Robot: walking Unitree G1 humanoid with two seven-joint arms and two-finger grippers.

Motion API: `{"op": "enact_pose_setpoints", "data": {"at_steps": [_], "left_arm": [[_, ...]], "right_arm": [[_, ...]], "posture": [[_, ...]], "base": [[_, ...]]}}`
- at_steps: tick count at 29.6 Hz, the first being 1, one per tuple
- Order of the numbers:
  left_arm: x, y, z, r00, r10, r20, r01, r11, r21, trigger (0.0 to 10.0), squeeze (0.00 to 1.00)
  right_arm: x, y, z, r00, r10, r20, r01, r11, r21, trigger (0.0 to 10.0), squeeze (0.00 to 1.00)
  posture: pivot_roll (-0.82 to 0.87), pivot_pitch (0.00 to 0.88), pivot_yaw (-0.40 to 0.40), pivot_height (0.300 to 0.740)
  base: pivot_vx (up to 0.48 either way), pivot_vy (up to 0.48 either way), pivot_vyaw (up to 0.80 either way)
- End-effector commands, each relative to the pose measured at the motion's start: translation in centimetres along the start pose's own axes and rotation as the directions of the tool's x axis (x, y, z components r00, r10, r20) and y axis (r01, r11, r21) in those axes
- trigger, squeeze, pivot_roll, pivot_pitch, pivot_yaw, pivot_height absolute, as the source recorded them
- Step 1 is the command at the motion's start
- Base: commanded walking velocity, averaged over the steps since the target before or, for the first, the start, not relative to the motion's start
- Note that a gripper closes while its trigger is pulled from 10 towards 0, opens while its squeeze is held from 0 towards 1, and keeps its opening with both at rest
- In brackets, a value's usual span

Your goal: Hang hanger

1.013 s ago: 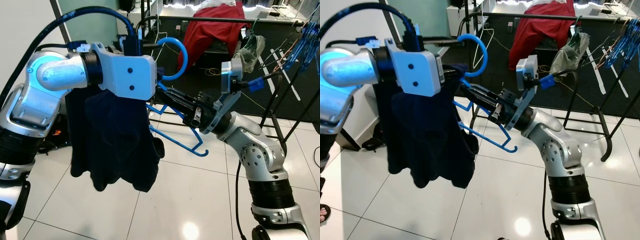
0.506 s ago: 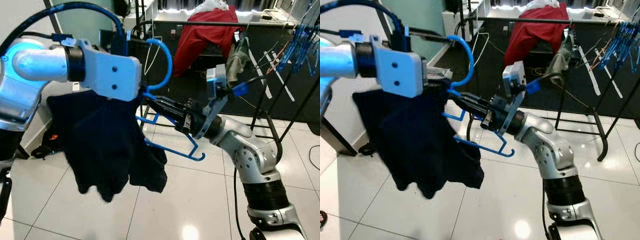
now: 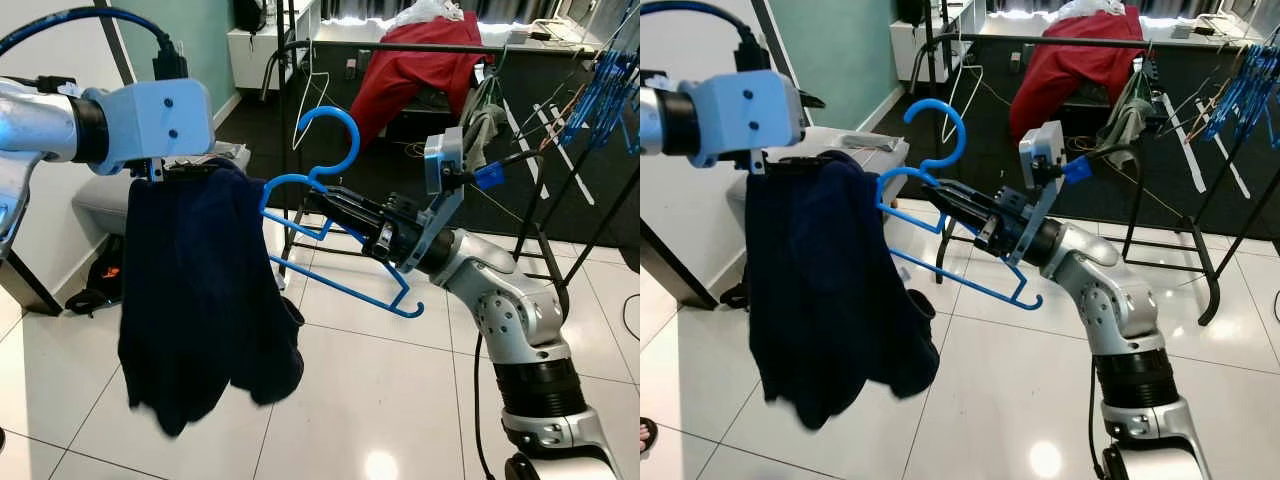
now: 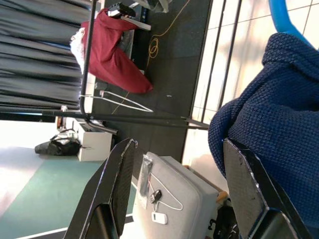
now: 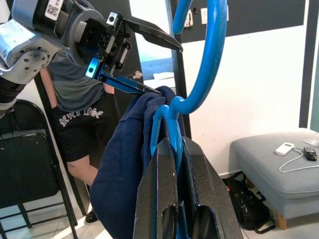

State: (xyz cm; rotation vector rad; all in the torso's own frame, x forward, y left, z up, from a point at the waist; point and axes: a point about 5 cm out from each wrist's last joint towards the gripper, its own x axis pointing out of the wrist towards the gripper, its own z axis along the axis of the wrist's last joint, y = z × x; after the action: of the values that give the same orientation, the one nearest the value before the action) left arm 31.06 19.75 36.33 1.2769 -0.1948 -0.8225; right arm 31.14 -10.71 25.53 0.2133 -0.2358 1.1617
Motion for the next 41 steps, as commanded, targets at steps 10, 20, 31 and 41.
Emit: {"op": "enact_pose_setpoints", "data": {"at_steps": [10, 20, 31, 41], "left_arm": [[0.1, -0.1, 1.3, 0.993, -0.05, 0.103, 0.052, 0.998, -0.019, 10.0, 0.0], [0.2, 0.3, 5.6, 0.91, -0.065, 0.41, 0.1, 0.993, -0.064, 10.0, 0.0], [-0.7, -1.0, 3.9, 0.91, -0.284, 0.301, 0.303, 0.953, -0.014, 10.0, 0.0], [-2.0, 0.2, 3.9, 0.882, -0.284, 0.377, 0.334, 0.94, -0.073, 10.0, 0.0]], "right_arm": [[0.3, 0.1, 1.8, 0.993, 0.001, 0.122, 0.005, 0.999, -0.043, 10.0, 0.0], [1.7, 1.3, 0.5, 0.993, 0.037, 0.114, -0.035, 0.999, -0.018, 10.0, 0.0], [1.8, 0.7, 0.7, 0.99, 0.004, 0.138, -0.002, 1.0, -0.02, 10.0, 0.0], [1.7, 0.6, 0.8, 0.987, -0.014, 0.159, 0.017, 1.0, -0.019, 10.0, 0.0]], "posture": [[0.01, 0.045, 0.02, 0.74], [0.01, 0.042, 0.027, 0.74], [0.03, 0.033, 0.041, 0.74], [0.02, 0.034, 0.04, 0.74]], "base": [[0.0, 0.0, 0.0], [0.0, 0.0, 0.0], [0.0, 0.0, 0.0], [0.0, 0.0, 0.0]]}}
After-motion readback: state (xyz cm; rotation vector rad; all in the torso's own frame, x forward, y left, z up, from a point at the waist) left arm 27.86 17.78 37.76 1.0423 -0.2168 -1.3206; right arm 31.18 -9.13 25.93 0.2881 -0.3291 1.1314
